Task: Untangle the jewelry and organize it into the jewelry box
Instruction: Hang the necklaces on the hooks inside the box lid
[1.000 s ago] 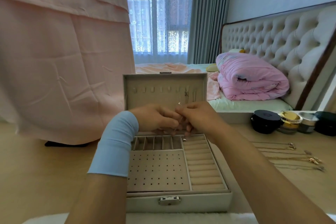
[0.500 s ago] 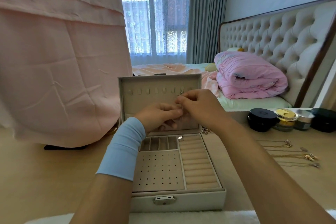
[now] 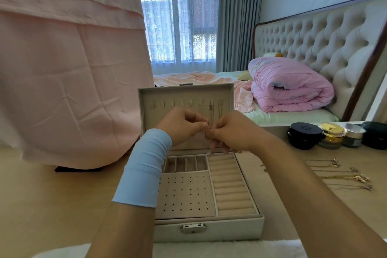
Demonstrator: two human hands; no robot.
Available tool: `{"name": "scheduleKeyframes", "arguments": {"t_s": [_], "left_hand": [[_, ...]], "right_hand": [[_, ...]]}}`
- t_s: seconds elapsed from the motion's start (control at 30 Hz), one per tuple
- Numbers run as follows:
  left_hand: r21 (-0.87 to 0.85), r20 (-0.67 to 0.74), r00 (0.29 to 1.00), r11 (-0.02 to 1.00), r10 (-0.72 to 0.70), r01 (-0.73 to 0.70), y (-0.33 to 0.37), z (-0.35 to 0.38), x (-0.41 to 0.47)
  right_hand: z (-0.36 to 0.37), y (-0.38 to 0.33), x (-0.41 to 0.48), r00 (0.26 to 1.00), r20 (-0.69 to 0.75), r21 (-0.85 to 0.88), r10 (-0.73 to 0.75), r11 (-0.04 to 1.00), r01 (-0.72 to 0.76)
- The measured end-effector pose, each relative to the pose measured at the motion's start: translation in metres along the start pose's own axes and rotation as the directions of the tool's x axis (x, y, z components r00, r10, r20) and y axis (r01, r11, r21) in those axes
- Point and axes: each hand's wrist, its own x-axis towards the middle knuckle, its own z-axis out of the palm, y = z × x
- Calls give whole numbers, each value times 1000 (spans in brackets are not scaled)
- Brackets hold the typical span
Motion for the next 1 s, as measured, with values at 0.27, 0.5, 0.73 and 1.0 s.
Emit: {"name": "scheduleKeyframes", "arguments": {"t_s": [0.27,0.5,0.73,1.0], "left_hand": [[396,-14,990,908,-139,133,0,-5,-1],[481,75,984,871,-160,105,-2,4,-1],[440,62,986,891,-157,114,-7,1,2],[345,68,984,929,-165,132,-12,-10,2]], "right_hand": [[-8,-9,2,949,-263,-40,-175,985,170],[-8,-14,13,917,-334,27,-217,971,240],[0,-21,36,937,-215,-233,-277,946,226],[14,-8,33,972,-93,-424,-217,892,159]]}}
